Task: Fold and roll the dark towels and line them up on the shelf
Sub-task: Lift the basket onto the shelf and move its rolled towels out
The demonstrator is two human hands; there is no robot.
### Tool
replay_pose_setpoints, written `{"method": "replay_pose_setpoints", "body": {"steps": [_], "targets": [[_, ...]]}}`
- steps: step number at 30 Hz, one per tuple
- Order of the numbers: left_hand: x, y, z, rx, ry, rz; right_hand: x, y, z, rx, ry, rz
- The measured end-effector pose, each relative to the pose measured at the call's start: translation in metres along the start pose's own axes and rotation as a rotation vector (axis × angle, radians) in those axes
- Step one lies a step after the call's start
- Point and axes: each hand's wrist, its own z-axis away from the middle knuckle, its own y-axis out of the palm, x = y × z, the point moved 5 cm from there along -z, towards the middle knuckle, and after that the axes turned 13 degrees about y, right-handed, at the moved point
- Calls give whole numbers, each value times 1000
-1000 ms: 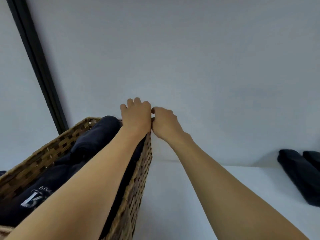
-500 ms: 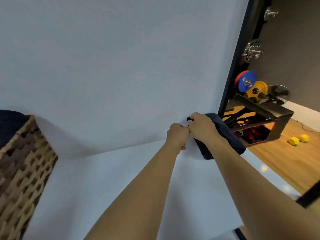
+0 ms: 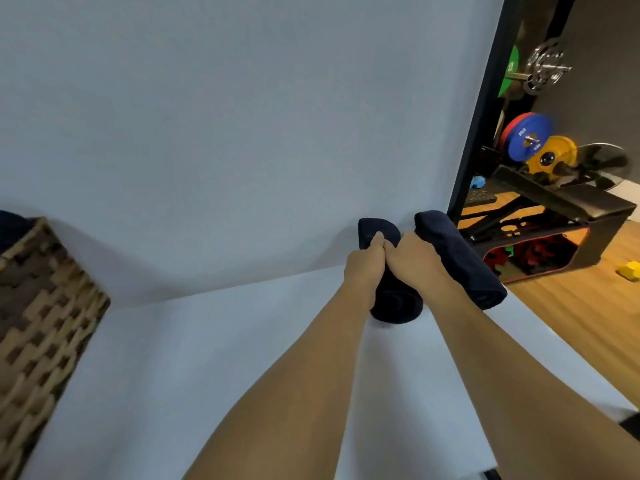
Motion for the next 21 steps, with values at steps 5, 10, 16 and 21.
{"method": "replay_pose_setpoints", "body": {"steps": [5,10,16,21], "targets": [[-48,-89,36,-162,131,-171,61,16,61,294,-96,-322],[-114,-210,108,-327,322,-265,154,30,167,438,-306,-504],[-170,-346,235,-525,530,-310,243,63,304,751,-438,-555],[-170,-424,322,-654,548,-344,278,102,391,899,-450,-539]]}}
